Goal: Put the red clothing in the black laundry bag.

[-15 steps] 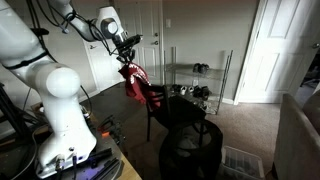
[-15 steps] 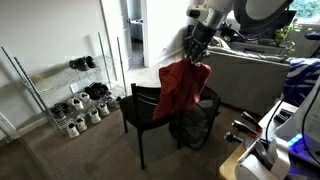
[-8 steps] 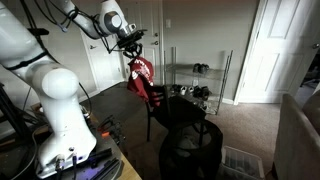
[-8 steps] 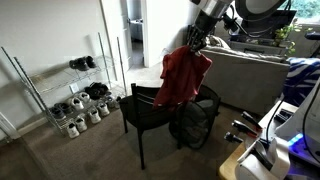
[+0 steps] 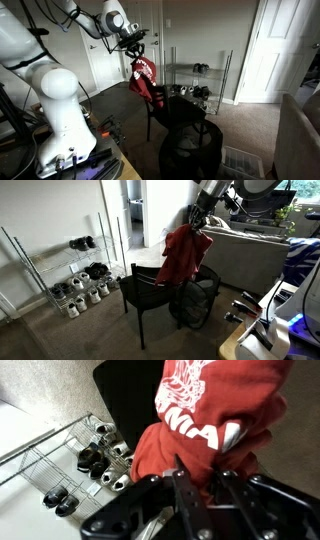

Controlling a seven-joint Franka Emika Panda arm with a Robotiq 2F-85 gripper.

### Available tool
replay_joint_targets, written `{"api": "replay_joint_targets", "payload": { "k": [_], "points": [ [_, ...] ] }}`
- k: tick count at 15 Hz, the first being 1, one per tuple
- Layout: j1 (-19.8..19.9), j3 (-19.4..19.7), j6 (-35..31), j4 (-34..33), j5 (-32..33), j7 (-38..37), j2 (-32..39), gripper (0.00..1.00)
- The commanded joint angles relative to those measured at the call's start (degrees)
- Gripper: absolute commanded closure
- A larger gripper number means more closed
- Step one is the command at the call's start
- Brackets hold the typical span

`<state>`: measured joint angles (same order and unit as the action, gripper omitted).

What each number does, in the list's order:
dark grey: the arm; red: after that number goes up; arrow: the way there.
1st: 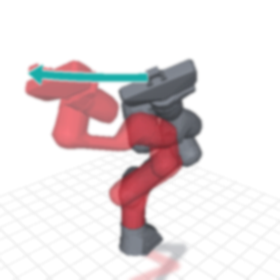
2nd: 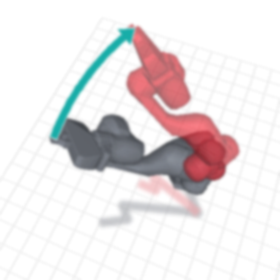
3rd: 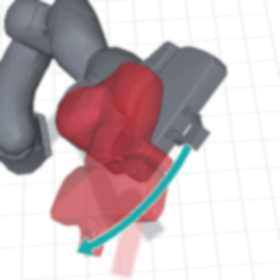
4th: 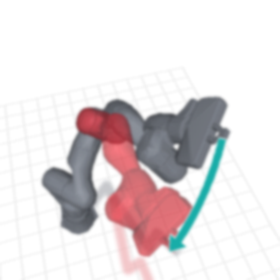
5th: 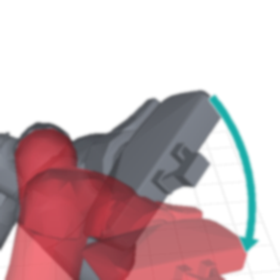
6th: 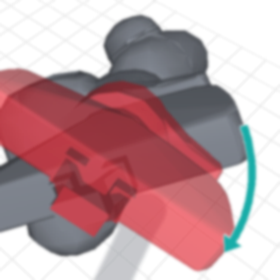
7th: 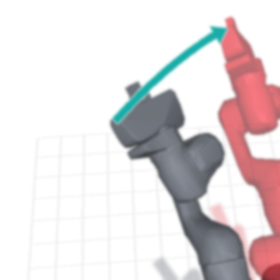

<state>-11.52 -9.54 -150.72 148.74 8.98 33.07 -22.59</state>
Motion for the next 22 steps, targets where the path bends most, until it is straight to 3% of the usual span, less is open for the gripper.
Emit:
{"api": "replay_joint_targets", "payload": {
  "k": [1,2,7,14,18,22],
  "points": [
    [-1.5,1.6,0.2,-0.1,1.3,-1.0,0.1,0.79],
    [-1.4,1.0,0.5,-2.5,0.7,-2.6,2.5,0.95],
    [-2.8,3.0,2.9,-9.9,-4.0,-6.1,4.5,0.95],
    [1.5,4.4,3.7,-17.6,-5.1,-18.4,1.6,0.95],
    [4.6,5.3,2.5,-17.3,-4.8,-25.4,1.6,0.95],
    [4.7,8.7,0.7,-15.5,-12.1,-27.8,2.0,0.95]
  ]
}}
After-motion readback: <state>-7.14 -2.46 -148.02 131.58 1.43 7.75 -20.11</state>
